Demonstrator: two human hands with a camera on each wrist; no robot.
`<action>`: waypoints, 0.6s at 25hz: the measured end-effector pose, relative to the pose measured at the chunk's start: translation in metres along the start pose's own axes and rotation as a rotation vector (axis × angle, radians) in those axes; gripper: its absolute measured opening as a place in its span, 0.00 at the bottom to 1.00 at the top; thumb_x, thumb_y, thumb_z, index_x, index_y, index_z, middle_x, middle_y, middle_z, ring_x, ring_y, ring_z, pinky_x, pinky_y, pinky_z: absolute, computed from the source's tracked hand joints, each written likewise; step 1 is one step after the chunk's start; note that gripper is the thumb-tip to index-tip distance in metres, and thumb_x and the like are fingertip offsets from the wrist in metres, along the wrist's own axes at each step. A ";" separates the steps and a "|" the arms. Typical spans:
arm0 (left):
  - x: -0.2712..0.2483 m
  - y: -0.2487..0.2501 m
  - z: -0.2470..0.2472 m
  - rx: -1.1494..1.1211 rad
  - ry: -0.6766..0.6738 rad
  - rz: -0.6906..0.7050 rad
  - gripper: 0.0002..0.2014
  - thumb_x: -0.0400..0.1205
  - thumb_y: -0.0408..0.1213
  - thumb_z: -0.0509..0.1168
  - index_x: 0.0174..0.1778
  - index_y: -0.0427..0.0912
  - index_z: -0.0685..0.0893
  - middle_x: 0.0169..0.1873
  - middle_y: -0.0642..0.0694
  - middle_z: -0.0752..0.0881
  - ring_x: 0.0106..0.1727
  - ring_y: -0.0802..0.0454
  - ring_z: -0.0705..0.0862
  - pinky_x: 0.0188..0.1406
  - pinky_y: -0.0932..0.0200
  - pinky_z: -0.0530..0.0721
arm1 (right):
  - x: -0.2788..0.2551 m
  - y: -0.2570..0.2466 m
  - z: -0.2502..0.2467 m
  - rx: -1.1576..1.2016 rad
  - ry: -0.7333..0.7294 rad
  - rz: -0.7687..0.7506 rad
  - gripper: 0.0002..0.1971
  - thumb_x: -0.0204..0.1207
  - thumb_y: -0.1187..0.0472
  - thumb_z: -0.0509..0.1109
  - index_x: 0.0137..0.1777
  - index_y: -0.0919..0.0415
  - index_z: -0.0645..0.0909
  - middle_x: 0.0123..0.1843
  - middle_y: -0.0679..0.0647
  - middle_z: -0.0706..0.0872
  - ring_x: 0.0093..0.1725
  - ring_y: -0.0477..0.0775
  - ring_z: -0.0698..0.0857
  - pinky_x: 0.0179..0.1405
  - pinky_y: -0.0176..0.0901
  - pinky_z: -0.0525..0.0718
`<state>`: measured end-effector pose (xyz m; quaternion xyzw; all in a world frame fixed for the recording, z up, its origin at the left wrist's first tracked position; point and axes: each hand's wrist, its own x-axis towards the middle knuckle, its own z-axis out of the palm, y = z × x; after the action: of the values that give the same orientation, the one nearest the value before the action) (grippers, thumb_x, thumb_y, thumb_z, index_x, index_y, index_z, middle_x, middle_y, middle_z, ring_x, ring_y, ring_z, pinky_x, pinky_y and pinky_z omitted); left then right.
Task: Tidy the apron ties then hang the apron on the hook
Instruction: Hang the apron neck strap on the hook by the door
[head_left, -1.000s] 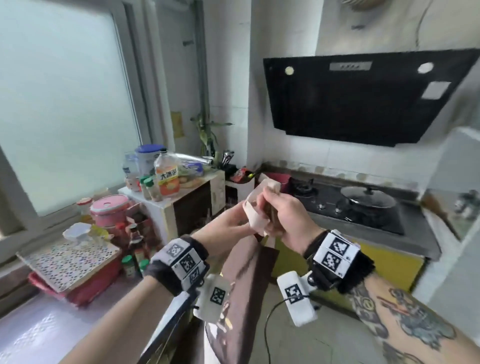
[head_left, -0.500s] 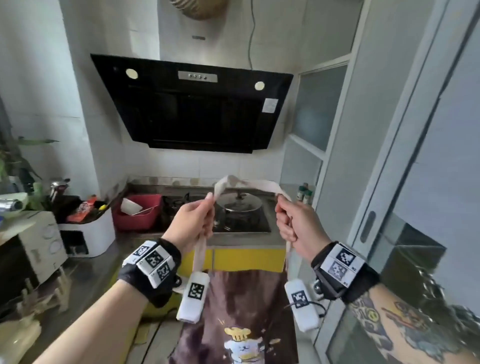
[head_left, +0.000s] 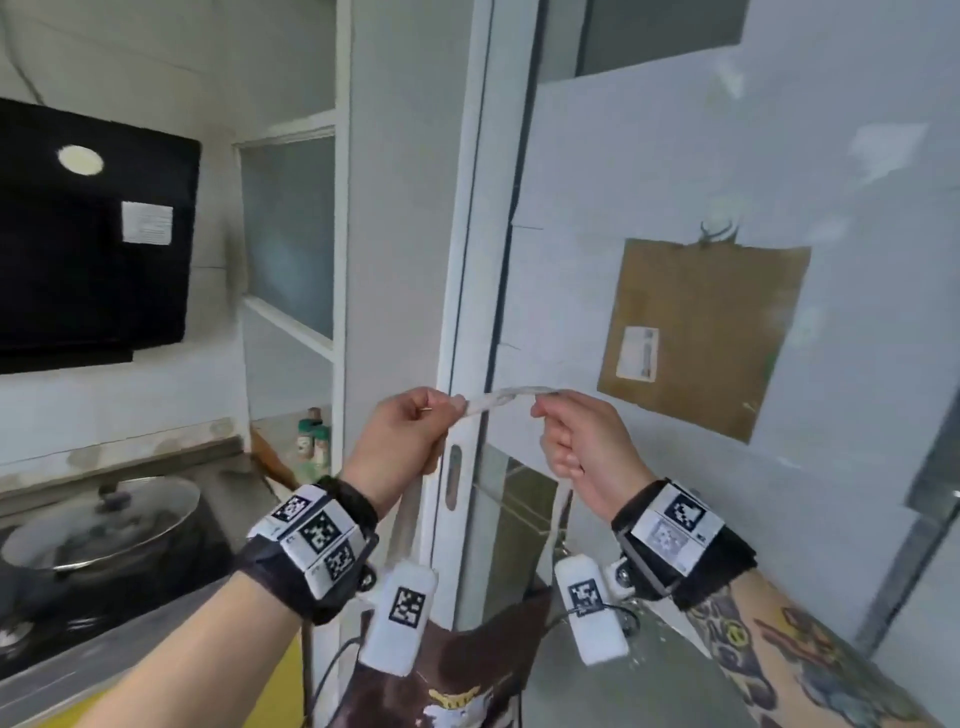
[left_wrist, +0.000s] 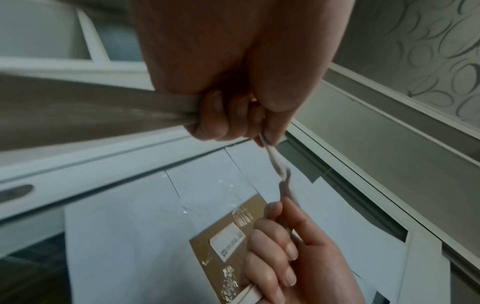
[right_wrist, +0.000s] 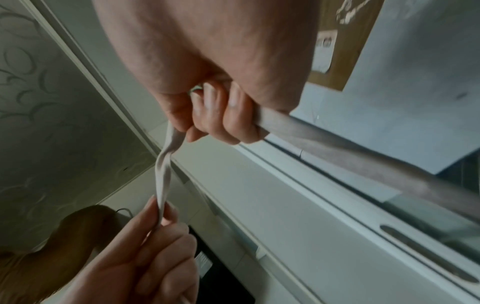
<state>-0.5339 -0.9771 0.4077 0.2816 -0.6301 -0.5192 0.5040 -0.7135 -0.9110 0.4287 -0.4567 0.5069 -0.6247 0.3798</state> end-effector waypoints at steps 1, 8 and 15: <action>0.020 -0.001 0.021 -0.023 -0.009 0.006 0.09 0.80 0.40 0.66 0.36 0.41 0.79 0.16 0.51 0.70 0.18 0.54 0.64 0.18 0.64 0.62 | 0.011 -0.004 -0.018 -0.011 0.035 -0.001 0.09 0.77 0.58 0.66 0.37 0.61 0.78 0.20 0.48 0.64 0.17 0.47 0.60 0.17 0.38 0.52; 0.133 0.025 0.117 -0.065 -0.025 0.154 0.09 0.80 0.41 0.66 0.34 0.45 0.78 0.21 0.53 0.78 0.19 0.58 0.68 0.17 0.67 0.65 | 0.060 -0.064 -0.110 -0.042 0.200 -0.166 0.07 0.76 0.68 0.60 0.45 0.59 0.79 0.22 0.49 0.67 0.18 0.47 0.62 0.13 0.36 0.56; 0.214 0.079 0.187 -0.113 -0.174 0.371 0.02 0.77 0.36 0.68 0.40 0.44 0.81 0.30 0.44 0.85 0.20 0.61 0.71 0.21 0.69 0.68 | 0.100 -0.153 -0.141 -0.559 0.580 -0.522 0.17 0.77 0.69 0.57 0.39 0.54 0.86 0.40 0.53 0.90 0.24 0.49 0.84 0.18 0.32 0.70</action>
<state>-0.7657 -1.0717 0.5640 0.0860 -0.6821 -0.4746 0.5496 -0.8791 -0.9342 0.5878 -0.4601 0.6088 -0.6407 -0.0841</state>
